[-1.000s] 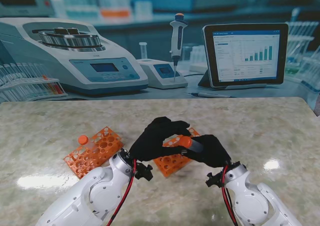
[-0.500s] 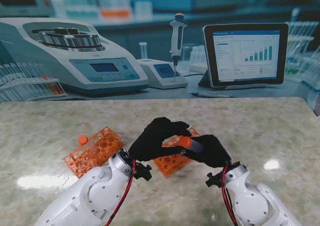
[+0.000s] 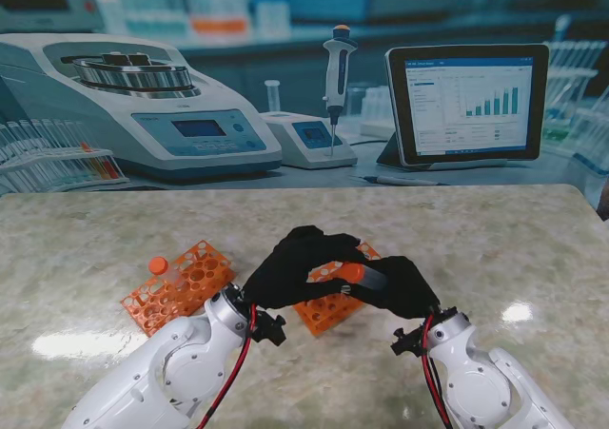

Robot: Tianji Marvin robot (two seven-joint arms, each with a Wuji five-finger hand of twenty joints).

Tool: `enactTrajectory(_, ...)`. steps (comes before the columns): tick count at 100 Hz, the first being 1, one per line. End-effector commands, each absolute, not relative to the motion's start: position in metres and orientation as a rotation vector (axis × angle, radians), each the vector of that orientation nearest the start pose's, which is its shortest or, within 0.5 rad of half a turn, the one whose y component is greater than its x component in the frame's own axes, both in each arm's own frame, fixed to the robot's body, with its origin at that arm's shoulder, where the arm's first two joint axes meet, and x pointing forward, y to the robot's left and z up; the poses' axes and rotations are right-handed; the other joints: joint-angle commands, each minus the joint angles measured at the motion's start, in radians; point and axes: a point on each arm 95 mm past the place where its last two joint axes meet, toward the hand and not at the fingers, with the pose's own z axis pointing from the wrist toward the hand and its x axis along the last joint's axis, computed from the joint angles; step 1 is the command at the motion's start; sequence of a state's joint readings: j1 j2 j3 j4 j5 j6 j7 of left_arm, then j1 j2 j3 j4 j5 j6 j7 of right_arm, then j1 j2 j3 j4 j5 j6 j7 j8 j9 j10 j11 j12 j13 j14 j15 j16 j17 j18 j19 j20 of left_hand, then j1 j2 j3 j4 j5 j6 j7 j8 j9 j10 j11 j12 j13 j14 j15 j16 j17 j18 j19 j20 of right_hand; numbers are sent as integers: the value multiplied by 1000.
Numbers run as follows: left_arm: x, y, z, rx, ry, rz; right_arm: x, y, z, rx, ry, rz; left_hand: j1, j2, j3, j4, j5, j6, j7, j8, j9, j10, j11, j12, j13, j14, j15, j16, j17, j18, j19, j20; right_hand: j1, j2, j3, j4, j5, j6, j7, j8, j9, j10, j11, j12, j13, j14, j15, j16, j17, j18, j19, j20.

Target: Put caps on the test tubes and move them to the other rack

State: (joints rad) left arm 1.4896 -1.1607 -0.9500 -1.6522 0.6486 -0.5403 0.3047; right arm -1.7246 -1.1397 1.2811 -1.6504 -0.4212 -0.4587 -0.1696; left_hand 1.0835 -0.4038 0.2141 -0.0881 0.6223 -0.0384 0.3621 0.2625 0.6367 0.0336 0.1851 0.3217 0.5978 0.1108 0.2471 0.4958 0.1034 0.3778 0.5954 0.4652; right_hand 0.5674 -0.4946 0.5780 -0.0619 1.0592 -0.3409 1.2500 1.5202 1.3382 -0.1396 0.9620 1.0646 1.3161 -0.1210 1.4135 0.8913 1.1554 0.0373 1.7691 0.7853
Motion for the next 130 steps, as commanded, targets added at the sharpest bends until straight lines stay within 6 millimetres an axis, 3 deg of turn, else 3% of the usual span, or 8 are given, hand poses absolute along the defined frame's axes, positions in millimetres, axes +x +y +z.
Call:
enactTrajectory(1,347,-133,-275,-953,1360,-2573,348,19,-312,-1646,-1188,-2639,120,72,163,70,93,-152,99,42,-34,-24,-22,-22,-32,-20,-27,-15,-20,-2,-7,-38,19,35,6,-2,20,-83,59,44,12,15,5,1,6,-35,67,27,22,-23,112,1)
enactTrajectory(130,350,-129,-271,-1019,1398,-2567,349,19,-314,-1658,-1204,-2620,208,176,220,54,33,-171,68,25,-93,-14,-48,-43,-131,13,-87,-75,-62,-7,-105,-46,22,39,0,-3,20,-83,59,44,12,17,4,1,6,-34,66,27,22,-20,110,0)
